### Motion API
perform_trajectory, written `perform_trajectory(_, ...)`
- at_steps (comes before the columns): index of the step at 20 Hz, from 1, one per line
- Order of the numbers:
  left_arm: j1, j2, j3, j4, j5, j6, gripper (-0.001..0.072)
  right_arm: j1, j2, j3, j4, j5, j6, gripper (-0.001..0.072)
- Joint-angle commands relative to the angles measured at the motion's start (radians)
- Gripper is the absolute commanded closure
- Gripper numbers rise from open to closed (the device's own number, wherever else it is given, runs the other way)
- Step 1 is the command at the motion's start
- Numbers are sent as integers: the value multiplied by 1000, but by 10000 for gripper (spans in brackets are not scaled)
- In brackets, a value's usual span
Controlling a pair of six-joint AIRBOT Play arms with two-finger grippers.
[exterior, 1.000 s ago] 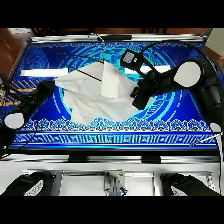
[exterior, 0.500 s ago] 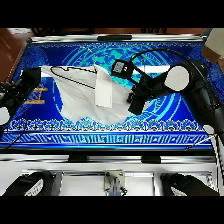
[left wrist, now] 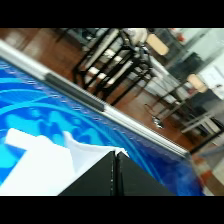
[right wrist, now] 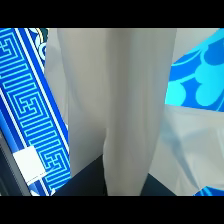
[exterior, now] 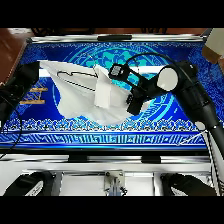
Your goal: Fold the shirts.
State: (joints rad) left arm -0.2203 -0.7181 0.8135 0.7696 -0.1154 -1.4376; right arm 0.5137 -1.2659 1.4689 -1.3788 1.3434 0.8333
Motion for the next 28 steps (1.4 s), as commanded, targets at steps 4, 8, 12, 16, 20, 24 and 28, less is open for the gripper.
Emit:
perform_trajectory(4,-262,42,123,0,-164,174,668,31,-32,12,-64,-140,233,662)
perform_trajectory(8,-277,72,161,18,-399,200,668,31,-32,93,-80,-136,299,662)
perform_trajectory(12,-238,131,161,133,-496,144,668,31,-32,201,-90,-101,322,662)
perform_trajectory(16,-158,153,161,183,-602,108,667,31,-29,300,-58,-17,336,662)
perform_trajectory(20,-139,133,160,215,-593,109,541,45,-1,306,8,68,356,662)
perform_trajectory(24,-140,124,164,319,-537,108,-13,105,36,306,-38,105,360,662)
perform_trajectory(28,-188,106,225,320,-296,174,-1,172,18,305,-113,84,364,662)
